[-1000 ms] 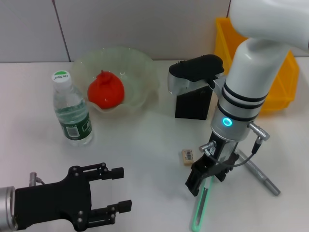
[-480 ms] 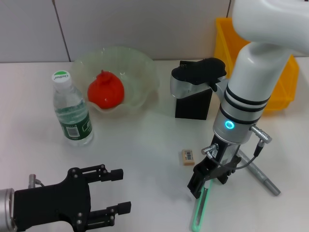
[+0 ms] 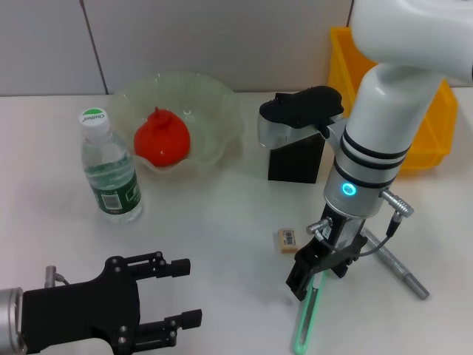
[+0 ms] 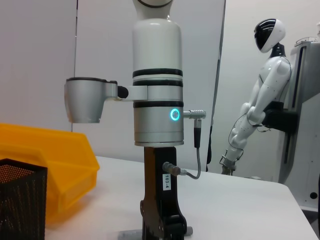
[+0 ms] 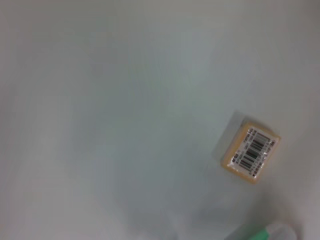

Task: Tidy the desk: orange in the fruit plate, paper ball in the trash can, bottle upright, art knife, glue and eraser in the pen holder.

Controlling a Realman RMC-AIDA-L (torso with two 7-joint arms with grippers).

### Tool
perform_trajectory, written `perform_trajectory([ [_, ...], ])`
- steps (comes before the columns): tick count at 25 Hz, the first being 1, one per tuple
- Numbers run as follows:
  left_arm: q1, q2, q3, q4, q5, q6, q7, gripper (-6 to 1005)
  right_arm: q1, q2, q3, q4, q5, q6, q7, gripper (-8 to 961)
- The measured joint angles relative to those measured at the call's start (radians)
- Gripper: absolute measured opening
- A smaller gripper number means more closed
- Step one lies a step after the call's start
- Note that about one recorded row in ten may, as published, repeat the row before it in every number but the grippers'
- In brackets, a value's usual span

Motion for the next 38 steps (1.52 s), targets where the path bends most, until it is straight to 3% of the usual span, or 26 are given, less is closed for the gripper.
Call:
perform_trajectory([
  [10, -0.001, 0.0, -0.003, 0.0, -0.001, 0.001, 0.0, 674, 0.009, 0.0, -0.07, 0.006, 0.064, 0.002, 0.0, 788],
  [34, 0.004, 0.001, 0.001, 0.004, 0.0, 0.001, 0.003, 674, 0.003, 0.0, -0.076, 0.006, 0.078, 0.011, -0.002, 660],
  [38, 0.004, 0.001, 0.002, 0.008, 0.0, 0.002, 0.003, 675, 0.008, 0.0, -0.093, 0.008, 0.078, 0.007, -0.002, 589],
])
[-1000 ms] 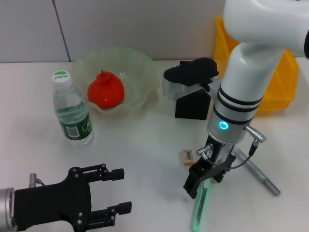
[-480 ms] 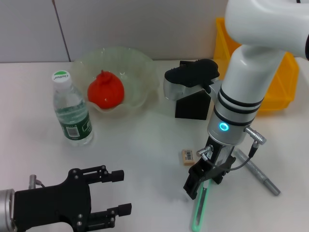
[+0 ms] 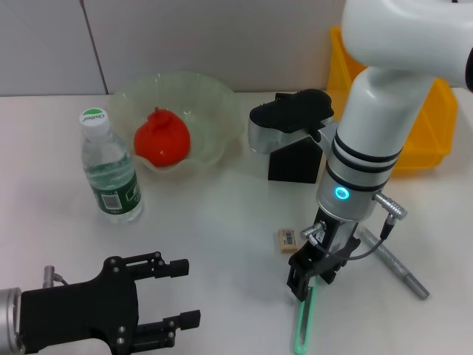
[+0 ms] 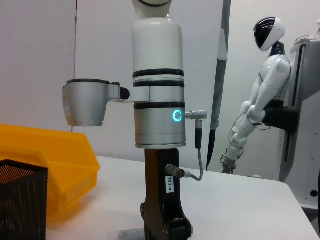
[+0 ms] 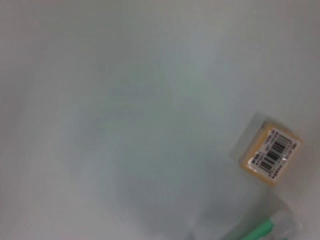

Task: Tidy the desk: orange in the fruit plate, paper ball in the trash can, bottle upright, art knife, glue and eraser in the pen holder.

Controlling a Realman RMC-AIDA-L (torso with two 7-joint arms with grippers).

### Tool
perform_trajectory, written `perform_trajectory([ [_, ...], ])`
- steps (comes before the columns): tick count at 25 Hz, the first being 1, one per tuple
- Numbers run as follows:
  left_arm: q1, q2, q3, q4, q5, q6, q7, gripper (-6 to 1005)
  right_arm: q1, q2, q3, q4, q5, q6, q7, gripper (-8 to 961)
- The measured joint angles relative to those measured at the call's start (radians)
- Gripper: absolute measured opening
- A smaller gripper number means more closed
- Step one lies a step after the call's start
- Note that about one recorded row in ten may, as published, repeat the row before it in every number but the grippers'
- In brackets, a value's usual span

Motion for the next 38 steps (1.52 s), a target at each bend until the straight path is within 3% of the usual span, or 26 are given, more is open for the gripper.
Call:
perform_trajectory([
  [2, -0.001, 0.0, 0.0, 0.0, 0.0, 0.0, 0.0, 675, 0.001, 0.0, -0.006, 0.001, 0.0, -0.001, 0.0, 553],
  [38, -0.011, -0.003, 0.006, 0.0, 0.003, 0.005, 0.002, 675, -0.002, 0.0, -0.067, 0.011, 0.057, 0.025, -0.002, 554],
])
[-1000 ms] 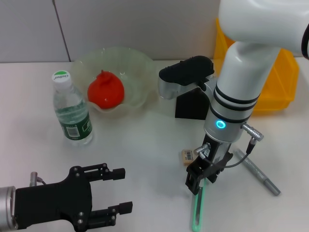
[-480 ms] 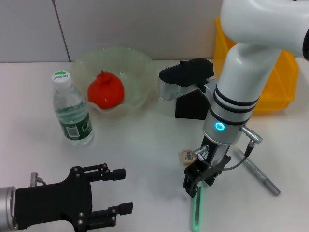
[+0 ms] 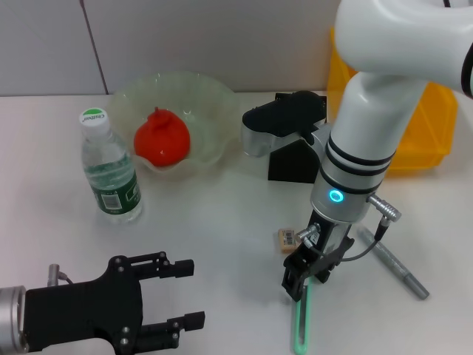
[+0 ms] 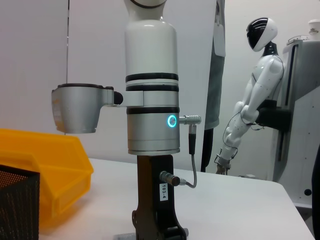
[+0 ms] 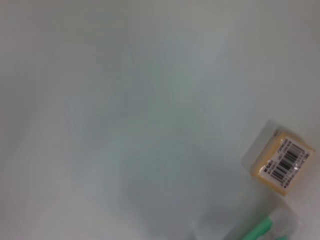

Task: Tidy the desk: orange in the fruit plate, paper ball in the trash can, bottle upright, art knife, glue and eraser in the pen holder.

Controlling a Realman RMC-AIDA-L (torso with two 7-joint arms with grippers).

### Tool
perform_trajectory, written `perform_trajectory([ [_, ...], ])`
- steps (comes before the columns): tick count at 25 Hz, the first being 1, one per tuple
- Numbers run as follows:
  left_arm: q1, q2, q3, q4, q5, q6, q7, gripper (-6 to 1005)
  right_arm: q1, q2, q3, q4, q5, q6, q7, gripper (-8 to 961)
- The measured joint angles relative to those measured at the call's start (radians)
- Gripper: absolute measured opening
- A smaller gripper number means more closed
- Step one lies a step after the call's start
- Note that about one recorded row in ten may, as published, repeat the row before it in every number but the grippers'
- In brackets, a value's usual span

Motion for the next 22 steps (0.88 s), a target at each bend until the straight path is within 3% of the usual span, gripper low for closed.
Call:
perform_trajectory([
  [22, -0.02, -0.005, 0.009, 0.002, 0.0, 0.0, 0.01, 674, 0.017, 0.0, -0.047, 0.001, 0.026, 0.004, 0.002, 553],
])
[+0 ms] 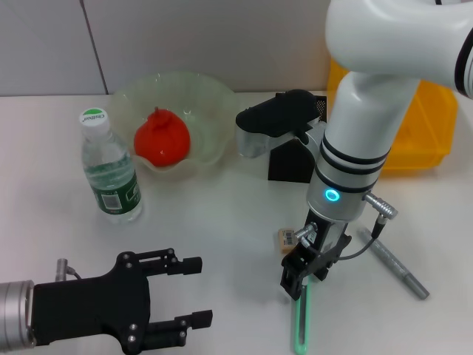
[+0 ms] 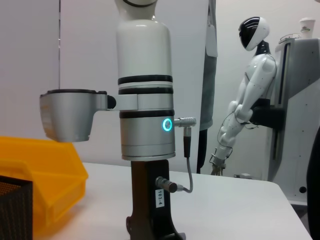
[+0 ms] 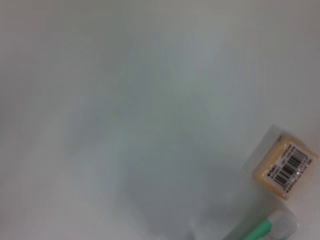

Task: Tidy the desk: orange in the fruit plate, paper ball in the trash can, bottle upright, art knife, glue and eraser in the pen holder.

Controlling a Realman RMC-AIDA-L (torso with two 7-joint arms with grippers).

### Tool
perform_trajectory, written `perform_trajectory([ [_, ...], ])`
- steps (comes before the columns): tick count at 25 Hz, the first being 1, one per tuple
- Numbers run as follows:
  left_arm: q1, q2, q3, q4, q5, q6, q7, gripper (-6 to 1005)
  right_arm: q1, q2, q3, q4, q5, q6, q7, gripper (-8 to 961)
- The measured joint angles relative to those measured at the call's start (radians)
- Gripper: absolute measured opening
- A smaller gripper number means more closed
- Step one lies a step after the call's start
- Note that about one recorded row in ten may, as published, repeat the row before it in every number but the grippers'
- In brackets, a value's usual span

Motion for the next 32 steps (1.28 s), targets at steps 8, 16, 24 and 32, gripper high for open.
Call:
perform_trajectory([
  [8, -0.002, -0.002, 0.002, 0.0, 0.0, 0.0, 0.0, 675, 0.001, 0.0, -0.079, 0.003, 0.062, 0.015, 0.0, 552],
  [16, -0.005, -0.003, 0.005, 0.0, 0.003, 0.0, 0.0, 674, 0.001, 0.0, -0.088, 0.005, 0.074, 0.024, 0.001, 550],
  [24, -0.009, -0.003, 0.005, 0.0, 0.007, -0.001, 0.0, 675, 0.003, 0.0, -0.087, 0.005, 0.077, 0.024, 0.002, 549],
  [32, -0.009, -0.003, 0.005, 0.0, 0.008, -0.001, 0.0, 674, 0.003, 0.0, -0.099, 0.001, 0.088, 0.025, 0.002, 547],
])
